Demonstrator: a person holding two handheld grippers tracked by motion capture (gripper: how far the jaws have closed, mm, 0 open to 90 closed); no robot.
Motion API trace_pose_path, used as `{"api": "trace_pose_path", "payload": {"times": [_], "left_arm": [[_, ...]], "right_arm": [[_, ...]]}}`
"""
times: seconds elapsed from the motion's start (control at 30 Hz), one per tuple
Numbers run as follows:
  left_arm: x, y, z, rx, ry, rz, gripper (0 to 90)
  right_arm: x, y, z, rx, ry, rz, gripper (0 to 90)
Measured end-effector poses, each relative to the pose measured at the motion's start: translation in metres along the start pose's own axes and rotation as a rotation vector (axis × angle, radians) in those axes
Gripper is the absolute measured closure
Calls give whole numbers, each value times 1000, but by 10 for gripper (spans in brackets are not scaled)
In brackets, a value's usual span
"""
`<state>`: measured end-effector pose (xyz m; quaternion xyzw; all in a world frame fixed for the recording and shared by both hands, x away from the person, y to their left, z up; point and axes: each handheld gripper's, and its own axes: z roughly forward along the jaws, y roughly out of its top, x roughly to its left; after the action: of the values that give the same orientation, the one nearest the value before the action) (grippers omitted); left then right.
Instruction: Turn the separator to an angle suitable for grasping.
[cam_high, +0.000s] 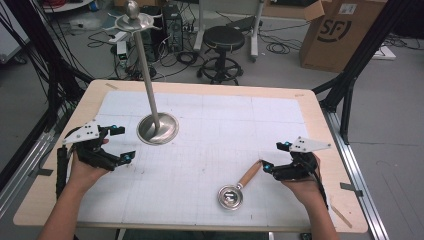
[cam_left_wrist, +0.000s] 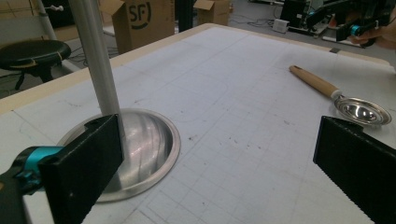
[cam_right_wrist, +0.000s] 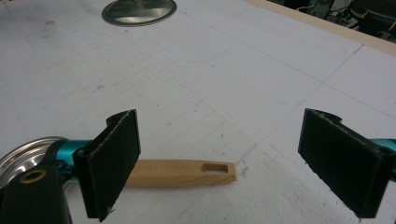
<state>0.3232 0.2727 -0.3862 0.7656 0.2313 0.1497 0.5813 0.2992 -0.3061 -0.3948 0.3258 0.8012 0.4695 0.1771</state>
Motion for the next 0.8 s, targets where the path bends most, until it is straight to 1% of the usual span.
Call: {"api": "trace_pose_path", "payload": {"times": [0.1, 0.3, 0.43, 0.5, 0.53, 0.57, 0.6, 0.63, 0.67, 0.73, 0.77, 0.8], "left_arm": [[0, -1, 3, 13, 2, 0, 24], [1, 1, 7, 7, -9, 5, 24], [3, 1, 9, 4, -9, 1, 24], [3, 0, 10, 6, -10, 0, 23], [3, 0, 10, 5, -12, 0, 24], [3, 0, 11, 9, -12, 3, 24], [3, 0, 11, 9, -11, 4, 24], [3, 1, 10, 9, -8, 3, 24], [3, 1, 10, 9, -8, 3, 23], [3, 1, 10, 5, -7, 4, 24], [3, 1, 10, 7, -9, 6, 24], [3, 1, 10, 7, -9, 6, 24]], "right_arm": [[0, -3, -2, 10, -5, 2, 115], [3, -3, -3, 14, -2, -6, 117], [6, -4, -4, 21, 4, -22, 150], [7, -4, -4, 21, 4, -22, 164], [7, -5, -5, 23, 21, -30, 221], [7, -5, -5, 23, 21, -30, 221], [7, -5, -5, 29, 27, -35, 249], [7, -6, -3, 46, 44, -42, 307], [7, -6, -3, 56, 57, -43, 341], [9, -6, -2, 70, 76, -53, 378], [10, -6, -2, 73, 90, -61, 415], [10, -6, -2, 73, 90, -61, 415]]}}
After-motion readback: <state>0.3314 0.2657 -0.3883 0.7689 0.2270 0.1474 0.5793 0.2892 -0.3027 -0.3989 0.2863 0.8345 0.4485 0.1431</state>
